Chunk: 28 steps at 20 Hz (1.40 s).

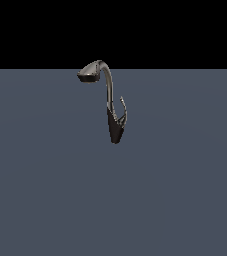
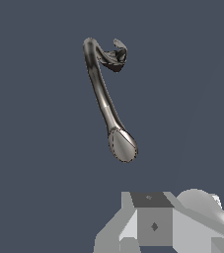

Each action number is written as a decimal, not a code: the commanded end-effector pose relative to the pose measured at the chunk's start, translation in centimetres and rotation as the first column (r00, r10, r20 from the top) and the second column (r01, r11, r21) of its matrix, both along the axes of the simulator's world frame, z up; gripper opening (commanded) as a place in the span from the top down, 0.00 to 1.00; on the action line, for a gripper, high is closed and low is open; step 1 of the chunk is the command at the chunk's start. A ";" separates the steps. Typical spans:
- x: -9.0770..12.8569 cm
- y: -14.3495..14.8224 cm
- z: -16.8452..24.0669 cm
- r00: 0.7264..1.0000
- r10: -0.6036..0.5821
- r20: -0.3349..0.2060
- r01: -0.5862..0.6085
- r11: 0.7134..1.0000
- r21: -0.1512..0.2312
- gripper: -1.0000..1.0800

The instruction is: Turn on the faucet by rotating a designated handle.

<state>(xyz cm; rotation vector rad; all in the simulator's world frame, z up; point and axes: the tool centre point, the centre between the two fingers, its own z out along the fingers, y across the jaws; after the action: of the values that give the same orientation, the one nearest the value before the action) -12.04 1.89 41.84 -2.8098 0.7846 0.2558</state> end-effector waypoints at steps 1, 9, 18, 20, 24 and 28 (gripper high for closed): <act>1.8 0.1 -1.3 0.997 -0.076 -0.027 0.077 0.997 0.030 1.00; 7.5 -0.4 -5.7 0.942 -0.309 -0.129 0.323 0.940 0.111 1.00; 13.6 -2.2 -11.8 0.793 -0.545 -0.271 0.597 0.783 0.173 1.00; 14.9 -2.8 -13.4 0.747 -0.591 -0.305 0.654 0.734 0.180 1.00; 17.1 -4.0 -16.6 0.644 -0.668 -0.374 0.758 0.625 0.188 1.00; 18.8 -5.1 -19.4 0.547 -0.717 -0.432 0.832 0.523 0.186 1.00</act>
<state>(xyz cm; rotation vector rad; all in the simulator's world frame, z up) 6.08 -2.80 23.51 -1.8530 1.7413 0.5879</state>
